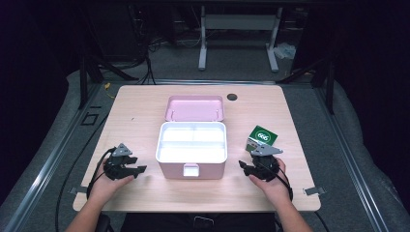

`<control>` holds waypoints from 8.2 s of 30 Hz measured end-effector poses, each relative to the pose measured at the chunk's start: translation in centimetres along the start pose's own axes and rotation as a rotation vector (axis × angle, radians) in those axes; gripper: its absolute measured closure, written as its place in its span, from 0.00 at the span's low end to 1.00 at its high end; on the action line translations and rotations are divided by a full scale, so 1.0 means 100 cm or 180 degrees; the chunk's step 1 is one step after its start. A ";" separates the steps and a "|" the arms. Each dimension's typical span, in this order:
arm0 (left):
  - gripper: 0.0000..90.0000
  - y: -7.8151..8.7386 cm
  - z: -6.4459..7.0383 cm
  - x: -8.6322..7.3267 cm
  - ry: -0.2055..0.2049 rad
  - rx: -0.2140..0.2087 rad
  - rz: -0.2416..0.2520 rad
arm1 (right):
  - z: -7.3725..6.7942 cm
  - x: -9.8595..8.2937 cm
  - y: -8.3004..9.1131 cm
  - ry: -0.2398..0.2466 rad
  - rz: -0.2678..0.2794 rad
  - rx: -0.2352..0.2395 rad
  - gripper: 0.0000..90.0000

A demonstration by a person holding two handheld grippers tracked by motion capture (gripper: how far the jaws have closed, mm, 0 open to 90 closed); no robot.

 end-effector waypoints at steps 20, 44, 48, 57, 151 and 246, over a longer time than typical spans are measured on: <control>0.56 0.016 0.008 0.016 -0.0047 -0.0194 0.0081 | -0.005 -0.003 -0.001 0.0015 -0.0161 0.0102 0.46; 0.65 0.049 0.029 0.079 -0.0307 -0.0198 0.0188 | -0.020 0.047 0.021 0.0064 0.0055 0.0315 0.49; 0.67 0.049 0.031 0.089 -0.0360 -0.0241 0.0158 | -0.022 0.057 0.021 0.0046 0.0104 0.0325 0.50; 0.67 0.050 0.039 0.107 -0.0441 -0.0312 0.0140 | -0.023 0.074 0.025 -0.0025 0.0171 0.0353 0.49; 0.81 0.007 0.110 0.166 -0.1852 -0.0459 -0.0712 | -0.048 0.073 0.027 -0.0098 0.0242 0.0514 0.51; 0.99 -0.018 0.143 0.203 -0.2619 -0.0543 -0.1413 | -0.035 0.101 0.066 -0.0120 0.0699 0.0490 0.50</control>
Point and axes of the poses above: each handheld gripper's, and its own axes: y roughly backward along the jaws, x roughly out of its top, z roughly to its right, the point moved 7 cm from there along -y, roughly forward along the jaws, and after that the axes turned 6 degrees about z, right-handed, at the moved point
